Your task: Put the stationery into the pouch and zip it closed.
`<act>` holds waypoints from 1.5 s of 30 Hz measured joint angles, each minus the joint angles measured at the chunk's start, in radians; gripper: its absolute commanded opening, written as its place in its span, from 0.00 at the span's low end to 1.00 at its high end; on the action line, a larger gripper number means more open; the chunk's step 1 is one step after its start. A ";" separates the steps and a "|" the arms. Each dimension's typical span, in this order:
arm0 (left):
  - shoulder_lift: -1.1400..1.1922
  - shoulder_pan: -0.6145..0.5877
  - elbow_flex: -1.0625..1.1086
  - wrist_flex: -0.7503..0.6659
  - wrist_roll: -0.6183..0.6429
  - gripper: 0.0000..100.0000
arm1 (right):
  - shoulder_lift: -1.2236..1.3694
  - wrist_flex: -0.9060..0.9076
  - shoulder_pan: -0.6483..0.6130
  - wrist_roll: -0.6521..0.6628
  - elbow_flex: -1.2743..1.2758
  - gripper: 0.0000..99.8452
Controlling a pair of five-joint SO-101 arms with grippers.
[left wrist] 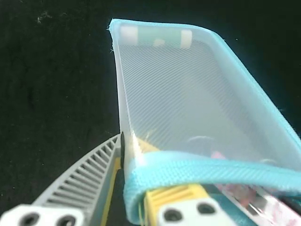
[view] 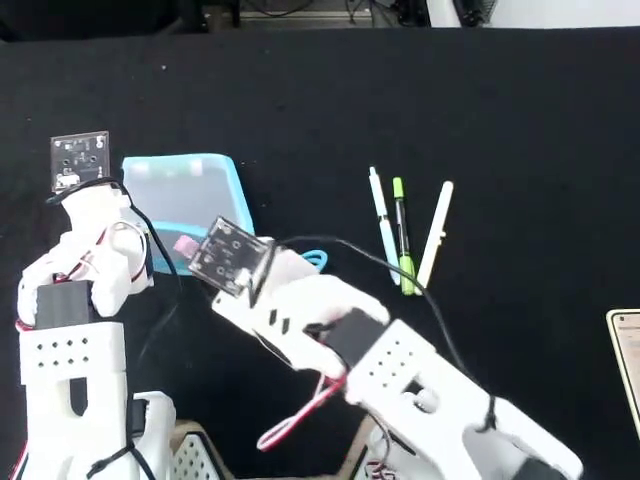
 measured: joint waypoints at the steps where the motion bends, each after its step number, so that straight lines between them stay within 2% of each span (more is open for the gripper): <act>1: 0.000 0.000 0.000 0.000 0.000 0.03 | 0.026 0.000 0.002 0.000 -0.015 0.01; 7: 0.002 0.000 0.000 0.000 0.000 0.03 | 0.135 0.000 0.002 -0.018 -0.094 0.04; 11: 0.002 0.000 0.000 0.000 0.000 0.03 | 0.150 0.011 -0.003 -0.064 -0.100 0.24; 14: 0.002 0.005 0.002 0.000 0.002 0.03 | 0.157 0.061 -0.009 -0.068 -0.101 0.31; 22: 0.000 0.006 0.000 0.000 0.003 0.03 | 0.071 0.226 -0.008 -0.068 -0.129 0.26; 26: 0.000 0.003 0.000 0.000 0.002 0.03 | -0.081 0.348 -0.002 -0.068 -0.129 0.23; 29: 0.000 0.003 0.000 0.000 0.002 0.03 | -0.244 0.443 0.014 -0.066 -0.127 0.16; 32: 0.000 0.002 0.000 0.000 0.002 0.03 | -0.416 0.537 0.107 -0.069 -0.127 0.12; 37: 0.000 0.002 0.000 0.000 0.002 0.03 | -0.508 0.661 0.393 -0.075 -0.170 0.17; 42: 0.000 0.002 0.000 0.000 0.002 0.03 | -0.327 0.681 0.669 -0.137 -0.184 0.21; 45: 0.000 0.002 0.000 0.000 0.002 0.03 | -0.163 0.655 0.726 -0.201 -0.184 0.20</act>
